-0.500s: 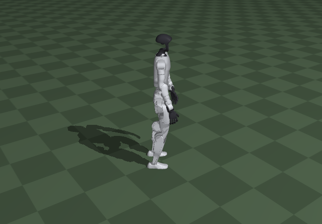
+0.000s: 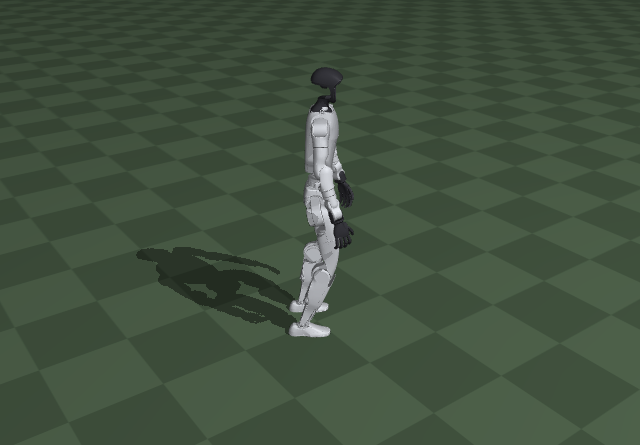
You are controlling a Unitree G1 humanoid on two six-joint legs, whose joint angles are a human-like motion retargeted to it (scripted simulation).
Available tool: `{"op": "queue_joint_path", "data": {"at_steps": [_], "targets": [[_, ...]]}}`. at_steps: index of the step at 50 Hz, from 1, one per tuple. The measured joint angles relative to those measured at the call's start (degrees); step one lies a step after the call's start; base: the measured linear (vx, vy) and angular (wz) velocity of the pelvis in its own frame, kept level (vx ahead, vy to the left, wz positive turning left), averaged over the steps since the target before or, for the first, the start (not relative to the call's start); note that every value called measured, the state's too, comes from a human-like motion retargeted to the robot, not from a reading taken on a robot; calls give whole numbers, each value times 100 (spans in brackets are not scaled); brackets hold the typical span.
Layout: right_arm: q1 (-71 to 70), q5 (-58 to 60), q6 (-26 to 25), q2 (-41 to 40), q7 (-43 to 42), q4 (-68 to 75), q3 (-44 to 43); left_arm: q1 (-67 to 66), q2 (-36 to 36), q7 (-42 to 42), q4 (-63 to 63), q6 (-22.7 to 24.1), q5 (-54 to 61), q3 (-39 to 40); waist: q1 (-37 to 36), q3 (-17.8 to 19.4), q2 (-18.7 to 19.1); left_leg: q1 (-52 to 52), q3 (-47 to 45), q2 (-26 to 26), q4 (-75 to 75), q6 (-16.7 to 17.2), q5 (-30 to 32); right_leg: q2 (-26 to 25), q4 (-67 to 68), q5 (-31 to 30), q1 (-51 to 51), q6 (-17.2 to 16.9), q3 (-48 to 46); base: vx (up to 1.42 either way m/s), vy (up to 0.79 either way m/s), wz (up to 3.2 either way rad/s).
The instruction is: Walk
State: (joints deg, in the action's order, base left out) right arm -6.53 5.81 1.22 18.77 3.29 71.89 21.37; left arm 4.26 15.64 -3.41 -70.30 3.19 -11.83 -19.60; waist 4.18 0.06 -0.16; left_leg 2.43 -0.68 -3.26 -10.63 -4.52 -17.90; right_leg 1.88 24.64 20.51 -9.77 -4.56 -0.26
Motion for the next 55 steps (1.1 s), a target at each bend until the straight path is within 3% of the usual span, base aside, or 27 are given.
{"op": "queue_joint_path", "data": {"at_steps": [6,10,22,27,31,34,37,40,43,48,55], "targets": [[-85,-97,25,-18,7,-166,-31,110,65,8,-241,-80,-46,-39,226,174,-230,-165,47,-329,-77,-126,-176,310,2346,308,-1041,-79,39,9,5,6],[-70,-151,34,-35,23,-303,-58,176,62,11,-442,-149,-108,-46,407,245,-288,-276,100,-417,-17,-129,-283,378,3139,437,-1741,-68,30,18,0,4],[75,-228,-13,-63,95,-440,-252,258,-40,37,-353,-20,-35,-37,468,396,0,-940,164,74,195,-34,-720,197,317,-623,-2468,-291,-177,31,-8,-5],[167,-230,-44,-76,85,-302,-401,226,-25,54,-266,-7,-20,-21,441,352,-2,-1136,98,213,-368,44,-982,199,363,-1000,-2427,-301,-253,42,-18,-4],[230,-216,-56,-120,46,-199,-443,111,7,90,-265,-38,93,92,399,305,38,-1119,219,404,-1299,249,-871,-8,850,-1001,-2236,-98,-311,51,-22,-18],[287,-199,-54,-174,17,-189,-389,-29,29,132,-288,-58,235,177,277,288,164,-790,531,560,-2650,487,-777,-415,925,-798,-1936,134,-320,53,-22,-47],[299,-194,-46,-178,12,-254,-321,-126,63,144,-239,-49,355,267,134,249,357,-87,525,956,-4415,701,-303,-861,691,-635,-1569,350,-365,53,-19,-41],[291,-183,-21,-120,-30,-346,-289,-168,82,170,-125,-24,420,353,-95,202,407,697,416,1184,-5674,621,-229,-1119,407,-429,-1163,445,-304,54,-18,-47],[176,-181,-13,-36,-49,-417,-322,-113,124,151,12,3,519,454,-359,224,326,1495,297,1149,-6057,413,-636,-1195,-71,-327,-609,419,-130,55,-17,-53],[-30,-236,36,89,-42,-566,-349,-133,98,169,114,35,694,586,-717,371,170,2401,59,876,-4860,306,-935,-1124,-680,-81,351,388,300,59,-11,-67],[-255,-196,102,193,37,-878,-231,-303,31,94,-16,2,766,592,-747,368,9,2745,176,305,-1041,654,72,-898,-908,426,1160,351,748,64,1,-58]]}}
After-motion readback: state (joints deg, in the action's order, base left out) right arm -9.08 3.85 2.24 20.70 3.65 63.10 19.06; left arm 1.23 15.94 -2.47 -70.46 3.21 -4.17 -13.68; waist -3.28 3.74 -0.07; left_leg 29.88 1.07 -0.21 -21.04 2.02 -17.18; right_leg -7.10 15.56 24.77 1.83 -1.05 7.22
